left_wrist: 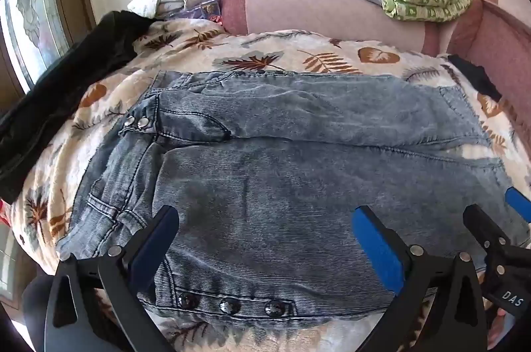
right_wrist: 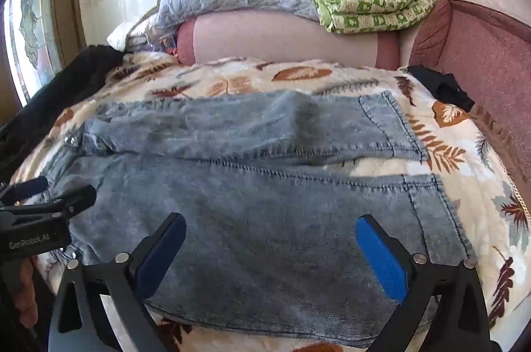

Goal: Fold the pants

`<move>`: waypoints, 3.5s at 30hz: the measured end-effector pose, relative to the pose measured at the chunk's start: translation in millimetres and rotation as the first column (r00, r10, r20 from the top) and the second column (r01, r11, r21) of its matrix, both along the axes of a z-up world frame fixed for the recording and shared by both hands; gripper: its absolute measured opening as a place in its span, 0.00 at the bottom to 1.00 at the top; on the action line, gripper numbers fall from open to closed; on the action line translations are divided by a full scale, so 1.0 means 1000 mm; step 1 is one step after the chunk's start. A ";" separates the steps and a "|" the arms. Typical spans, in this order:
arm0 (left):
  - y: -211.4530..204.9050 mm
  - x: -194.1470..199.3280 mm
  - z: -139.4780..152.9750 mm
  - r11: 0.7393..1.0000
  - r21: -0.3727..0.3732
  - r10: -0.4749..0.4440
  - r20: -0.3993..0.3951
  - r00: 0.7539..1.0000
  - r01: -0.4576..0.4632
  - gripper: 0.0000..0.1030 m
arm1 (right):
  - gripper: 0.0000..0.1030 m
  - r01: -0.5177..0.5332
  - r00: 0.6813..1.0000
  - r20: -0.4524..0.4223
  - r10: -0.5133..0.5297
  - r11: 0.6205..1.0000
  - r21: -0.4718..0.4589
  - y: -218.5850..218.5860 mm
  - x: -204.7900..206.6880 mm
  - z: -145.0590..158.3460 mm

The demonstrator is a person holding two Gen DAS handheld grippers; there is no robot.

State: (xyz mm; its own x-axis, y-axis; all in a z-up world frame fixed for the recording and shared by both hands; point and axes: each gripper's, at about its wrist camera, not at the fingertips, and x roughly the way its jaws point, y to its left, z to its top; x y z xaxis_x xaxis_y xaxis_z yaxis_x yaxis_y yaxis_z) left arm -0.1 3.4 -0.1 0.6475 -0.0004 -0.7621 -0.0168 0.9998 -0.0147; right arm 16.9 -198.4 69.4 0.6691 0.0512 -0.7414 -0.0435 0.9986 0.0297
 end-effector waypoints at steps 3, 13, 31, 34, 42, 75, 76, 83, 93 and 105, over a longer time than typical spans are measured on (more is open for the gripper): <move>0.008 0.001 -0.004 1.000 0.010 -0.003 0.002 1.000 0.003 1.00 | 1.00 -0.004 1.000 0.003 0.004 1.000 -0.021 0.000 -0.004 -0.001; -0.008 -0.007 -0.007 0.998 0.059 0.006 0.032 0.999 -0.008 1.00 | 1.00 0.000 1.000 0.028 0.000 1.000 -0.020 0.001 -0.005 -0.010; 0.012 -0.015 -0.008 1.000 0.021 -0.008 0.140 0.990 0.006 1.00 | 1.00 0.029 1.000 0.009 -0.029 0.999 -0.015 -0.006 -0.005 -0.012; 0.016 -0.018 -0.007 1.000 0.019 -0.009 0.167 0.986 0.006 1.00 | 1.00 0.029 1.000 0.012 -0.028 0.999 -0.020 -0.005 -0.005 -0.012; 0.019 -0.021 -0.008 1.000 0.027 0.005 0.186 0.983 -0.010 1.00 | 1.00 0.020 1.000 0.017 -0.020 0.999 -0.033 -0.002 -0.005 -0.012; 0.026 -0.023 -0.011 1.000 0.012 0.019 0.174 0.985 -0.022 1.00 | 1.00 0.020 1.000 0.023 -0.019 0.999 -0.045 0.000 -0.007 -0.012; 0.026 -0.024 -0.009 1.000 0.009 0.019 0.177 0.984 -0.021 1.00 | 1.00 0.020 1.000 0.023 -0.019 0.999 -0.044 0.000 -0.007 -0.012; 0.032 -0.024 0.002 0.999 -0.043 0.024 0.165 0.986 -0.017 1.00 | 1.00 0.036 0.999 0.015 -0.035 0.998 -0.043 -0.004 -0.007 -0.012; 0.083 -0.024 0.033 0.955 -0.296 -0.012 0.001 1.000 0.011 1.00 | 1.00 0.147 0.978 -0.188 -0.095 0.946 0.288 -0.096 -0.011 0.019; 0.167 -0.006 0.018 0.911 -0.387 0.092 -0.153 0.984 -0.146 1.00 | 0.99 0.301 0.884 -0.453 -0.114 0.881 0.365 -0.225 -0.002 0.001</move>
State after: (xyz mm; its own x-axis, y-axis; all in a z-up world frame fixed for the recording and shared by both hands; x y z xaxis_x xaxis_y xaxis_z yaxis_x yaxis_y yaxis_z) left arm -6.4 170.2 18.0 0.5579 -0.2478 -0.7921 -0.1636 0.9028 -0.3977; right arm 14.6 -423.4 70.0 0.3419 0.3093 -0.8874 0.2730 0.8709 0.4087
